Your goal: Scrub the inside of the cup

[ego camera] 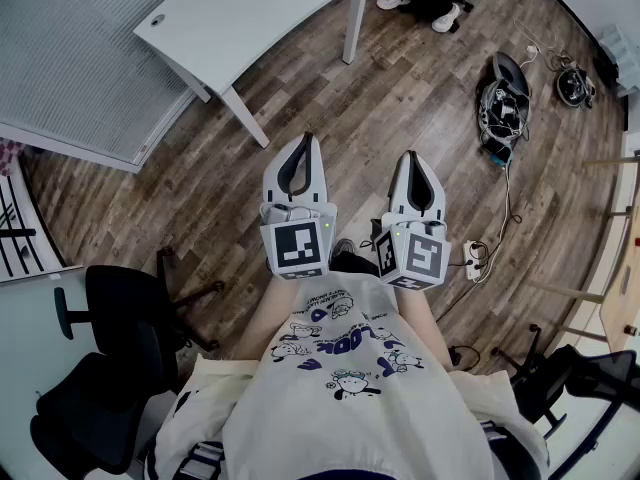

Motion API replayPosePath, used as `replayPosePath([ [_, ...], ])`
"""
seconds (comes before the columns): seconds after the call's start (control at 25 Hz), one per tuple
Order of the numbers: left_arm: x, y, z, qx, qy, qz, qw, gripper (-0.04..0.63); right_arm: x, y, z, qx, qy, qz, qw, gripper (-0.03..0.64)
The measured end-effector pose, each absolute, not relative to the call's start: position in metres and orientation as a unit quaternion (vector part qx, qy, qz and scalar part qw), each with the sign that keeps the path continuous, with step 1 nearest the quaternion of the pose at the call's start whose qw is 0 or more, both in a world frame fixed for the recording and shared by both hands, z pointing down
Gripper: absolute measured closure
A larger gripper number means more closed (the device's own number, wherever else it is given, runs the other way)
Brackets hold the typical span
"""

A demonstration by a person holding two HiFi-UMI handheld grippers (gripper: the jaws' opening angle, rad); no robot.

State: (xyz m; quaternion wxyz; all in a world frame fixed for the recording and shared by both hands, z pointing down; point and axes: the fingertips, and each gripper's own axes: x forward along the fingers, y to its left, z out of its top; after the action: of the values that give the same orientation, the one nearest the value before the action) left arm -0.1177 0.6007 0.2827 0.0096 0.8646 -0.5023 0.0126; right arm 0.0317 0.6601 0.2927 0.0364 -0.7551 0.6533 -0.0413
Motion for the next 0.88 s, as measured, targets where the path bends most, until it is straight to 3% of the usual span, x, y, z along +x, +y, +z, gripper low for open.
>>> replayPosePath([
  [0.88, -0.101, 0.603, 0.285, 0.856, -0.517, 0.018, 0.009, 0.565, 0.049, 0.657, 0.298, -0.744, 0.665, -0.055, 0.041, 0.615],
])
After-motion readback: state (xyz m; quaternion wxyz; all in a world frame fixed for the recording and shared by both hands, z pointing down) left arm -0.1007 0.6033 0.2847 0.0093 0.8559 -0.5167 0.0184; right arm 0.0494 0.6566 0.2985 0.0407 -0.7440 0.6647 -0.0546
